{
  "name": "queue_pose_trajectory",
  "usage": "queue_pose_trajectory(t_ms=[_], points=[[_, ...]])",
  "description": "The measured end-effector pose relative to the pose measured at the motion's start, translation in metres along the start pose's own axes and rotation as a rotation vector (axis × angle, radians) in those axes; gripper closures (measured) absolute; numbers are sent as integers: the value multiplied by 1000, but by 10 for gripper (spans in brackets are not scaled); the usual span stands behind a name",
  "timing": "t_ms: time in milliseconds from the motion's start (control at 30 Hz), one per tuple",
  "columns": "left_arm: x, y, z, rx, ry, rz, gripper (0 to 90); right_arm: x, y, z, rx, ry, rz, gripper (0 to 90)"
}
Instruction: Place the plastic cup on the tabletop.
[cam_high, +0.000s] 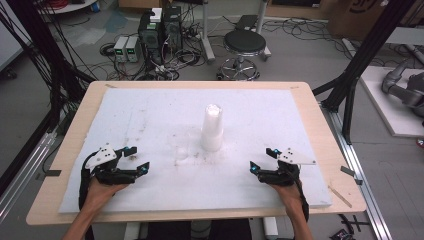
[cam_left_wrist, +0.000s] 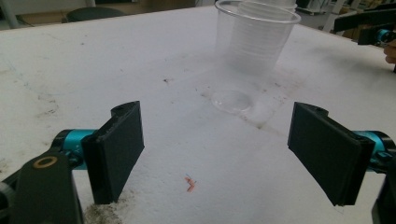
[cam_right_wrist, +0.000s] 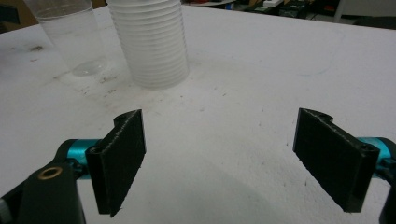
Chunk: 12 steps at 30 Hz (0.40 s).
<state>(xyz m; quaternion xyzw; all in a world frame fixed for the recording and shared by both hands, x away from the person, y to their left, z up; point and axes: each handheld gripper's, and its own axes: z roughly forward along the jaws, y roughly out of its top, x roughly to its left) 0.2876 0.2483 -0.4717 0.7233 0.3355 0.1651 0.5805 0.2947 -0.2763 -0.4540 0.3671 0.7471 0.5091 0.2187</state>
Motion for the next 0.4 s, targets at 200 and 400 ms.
queue_pose_trajectory(t_ms=[200, 400], points=[[0, -1, -1, -10, 10, -2, 182, 0, 0, 0, -1, -1, 3, 171], [0, -1, -2, -24, 16, -13, 182, 3, -1, -2, -17, -20, -12, 171]])
